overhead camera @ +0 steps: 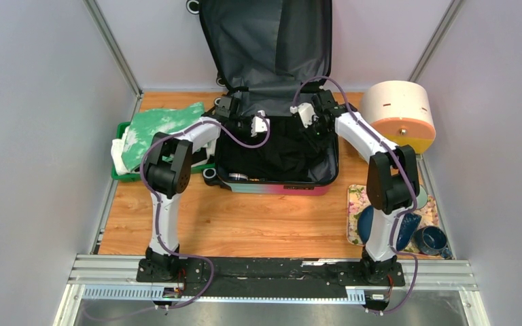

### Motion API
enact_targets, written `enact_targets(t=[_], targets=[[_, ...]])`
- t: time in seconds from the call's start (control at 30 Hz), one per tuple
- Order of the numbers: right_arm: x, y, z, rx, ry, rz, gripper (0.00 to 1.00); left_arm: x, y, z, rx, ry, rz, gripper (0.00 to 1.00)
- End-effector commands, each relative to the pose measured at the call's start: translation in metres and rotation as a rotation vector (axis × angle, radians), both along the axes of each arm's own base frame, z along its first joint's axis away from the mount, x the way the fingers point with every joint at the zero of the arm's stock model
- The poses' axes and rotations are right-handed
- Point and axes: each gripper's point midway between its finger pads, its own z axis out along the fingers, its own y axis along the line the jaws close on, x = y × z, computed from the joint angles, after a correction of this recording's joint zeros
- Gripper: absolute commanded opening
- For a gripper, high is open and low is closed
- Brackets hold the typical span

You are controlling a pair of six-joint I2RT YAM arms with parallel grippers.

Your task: Open, take out, and arrange the luggage

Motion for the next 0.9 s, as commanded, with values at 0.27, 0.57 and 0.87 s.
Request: enact_targets(t=[0.27,0.57,0.87], targets=[[0.001,0.02,0.097,0.337,-0.056,0.027,0.78,0.022,0.011,0.106,-0.086,-0.242,-0.013,0.0],[0.007,0.02,0.082,0.375,-0.003,-0.057,0.8,0.025,0.033,0.128,-0.061,-0.358,-0.034,0.0],[0.018,0.028,0.092,0.414,-0.022,-0.054,0.78,0.025,0.052,0.189,-0.053,-0.584,-0.07,0.0]])
